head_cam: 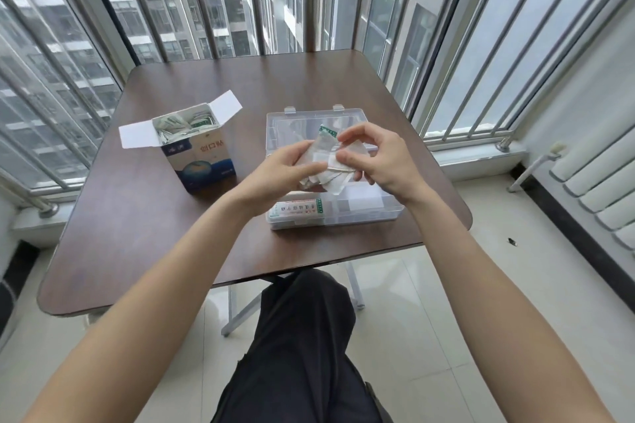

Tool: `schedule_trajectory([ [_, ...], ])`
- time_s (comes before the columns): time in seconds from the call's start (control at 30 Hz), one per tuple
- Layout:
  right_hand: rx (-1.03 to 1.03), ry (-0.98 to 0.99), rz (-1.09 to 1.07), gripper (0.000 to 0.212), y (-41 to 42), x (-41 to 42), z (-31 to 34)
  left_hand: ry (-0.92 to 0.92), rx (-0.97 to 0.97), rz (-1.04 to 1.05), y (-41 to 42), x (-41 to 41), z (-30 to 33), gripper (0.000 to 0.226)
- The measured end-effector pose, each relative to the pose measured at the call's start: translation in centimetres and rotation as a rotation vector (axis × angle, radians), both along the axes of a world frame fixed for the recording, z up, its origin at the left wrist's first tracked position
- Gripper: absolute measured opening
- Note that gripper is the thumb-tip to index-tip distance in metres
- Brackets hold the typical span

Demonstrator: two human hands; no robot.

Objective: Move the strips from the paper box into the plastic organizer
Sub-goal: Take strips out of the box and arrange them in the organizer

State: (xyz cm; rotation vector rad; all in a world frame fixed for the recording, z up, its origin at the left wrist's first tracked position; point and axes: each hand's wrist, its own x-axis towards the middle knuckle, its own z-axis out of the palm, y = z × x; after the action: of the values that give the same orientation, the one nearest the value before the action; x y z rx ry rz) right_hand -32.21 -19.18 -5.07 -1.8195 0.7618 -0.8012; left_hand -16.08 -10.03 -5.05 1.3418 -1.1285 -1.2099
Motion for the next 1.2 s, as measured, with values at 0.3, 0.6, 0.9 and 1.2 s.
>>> schedule_trajectory([
  [0.3,-0.063,-0.013,-0.002,0.023,-0.4,-0.4,0.4,0.069,-0.034,0.078,-0.3,1.1,-0.7,0.037],
  [0.6,-0.138,0.105,0.037,0.025,-0.7,0.3,0.6,0.135,0.035,-0.043,-0.2,1.2,-0.1,0.039],
  [0.9,-0.196,0.03,0.012,0.021,-0.4,1.4,0.0,0.195,0.109,0.055,-0.8,1.0,0.5,0.029],
  [1.2,-0.199,0.003,-0.058,0.018,-0.5,0.9,0.2,0.356,0.083,0.049,-0.8,1.5,0.4,0.031],
])
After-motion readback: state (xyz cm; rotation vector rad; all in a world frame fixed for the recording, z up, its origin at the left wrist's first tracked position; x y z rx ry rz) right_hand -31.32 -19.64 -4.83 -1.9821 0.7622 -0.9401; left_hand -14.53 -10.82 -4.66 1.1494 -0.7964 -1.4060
